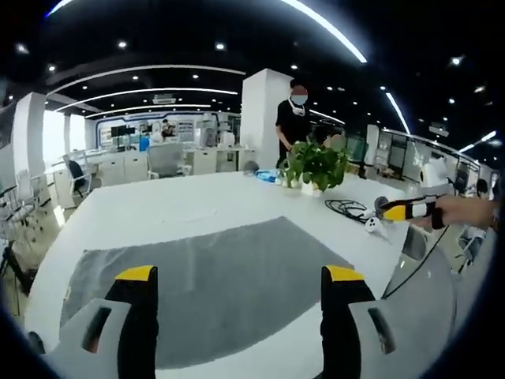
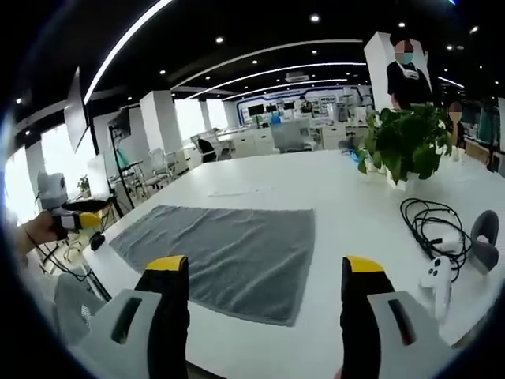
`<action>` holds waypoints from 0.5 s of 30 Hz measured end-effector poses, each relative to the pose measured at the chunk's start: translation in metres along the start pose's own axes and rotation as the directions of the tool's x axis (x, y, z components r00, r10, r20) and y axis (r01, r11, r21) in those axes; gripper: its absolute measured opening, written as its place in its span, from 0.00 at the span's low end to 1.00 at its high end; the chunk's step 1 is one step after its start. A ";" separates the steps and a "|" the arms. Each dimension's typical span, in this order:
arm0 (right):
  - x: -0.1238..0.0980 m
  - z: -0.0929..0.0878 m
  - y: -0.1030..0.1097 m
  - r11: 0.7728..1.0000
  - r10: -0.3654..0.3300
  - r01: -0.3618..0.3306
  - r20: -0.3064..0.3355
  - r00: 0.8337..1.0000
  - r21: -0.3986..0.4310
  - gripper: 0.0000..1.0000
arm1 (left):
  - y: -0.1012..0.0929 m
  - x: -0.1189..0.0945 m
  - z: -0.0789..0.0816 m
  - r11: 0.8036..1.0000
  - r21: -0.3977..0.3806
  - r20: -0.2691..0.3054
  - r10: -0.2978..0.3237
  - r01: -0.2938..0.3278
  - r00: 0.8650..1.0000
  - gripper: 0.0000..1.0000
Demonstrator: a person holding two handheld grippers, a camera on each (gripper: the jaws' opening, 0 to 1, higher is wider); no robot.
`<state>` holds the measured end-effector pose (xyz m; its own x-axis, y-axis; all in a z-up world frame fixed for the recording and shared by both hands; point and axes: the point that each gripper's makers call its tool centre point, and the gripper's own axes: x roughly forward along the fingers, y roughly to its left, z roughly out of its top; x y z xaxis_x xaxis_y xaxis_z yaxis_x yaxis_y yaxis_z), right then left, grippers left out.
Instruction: Fold the towel on the table until its edges align and the towel forms a compact rectangular stack.
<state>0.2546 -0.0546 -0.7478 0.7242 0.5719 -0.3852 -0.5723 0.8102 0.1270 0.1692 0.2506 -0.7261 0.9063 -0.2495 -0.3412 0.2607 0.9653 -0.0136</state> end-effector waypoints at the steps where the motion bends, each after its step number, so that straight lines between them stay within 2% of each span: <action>1: 0.001 0.000 -0.003 0.999 -0.004 0.003 -0.022 1.000 -0.053 0.78 | -0.006 0.005 0.002 1.000 0.020 -0.010 -0.020 0.020 1.000 0.87; 3: 0.004 0.002 -0.005 0.997 -0.005 0.003 -0.028 1.000 -0.083 0.78 | -0.013 0.011 0.005 0.998 0.038 -0.010 -0.039 0.040 0.999 0.87; 9: 0.013 0.015 -0.009 0.994 0.025 -0.028 -0.028 0.999 -0.101 0.77 | -0.052 0.039 0.030 0.985 0.098 0.012 -0.146 0.144 0.989 0.85; 12: 0.018 0.024 -0.016 0.994 0.040 -0.042 -0.024 0.999 -0.101 0.76 | -0.080 0.055 0.040 0.971 0.116 0.022 -0.213 0.209 0.977 0.83; 15: 0.022 0.034 -0.024 0.992 0.047 -0.049 -0.019 0.999 -0.114 0.76 | -0.102 0.068 0.043 0.954 0.140 0.013 -0.268 0.264 0.963 0.83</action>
<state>0.2968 -0.0570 -0.7282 0.6891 0.6067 -0.3964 -0.6472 0.7613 0.0402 0.2189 0.1314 -0.7074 0.8076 -0.5001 -0.3124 0.5343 0.8448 0.0288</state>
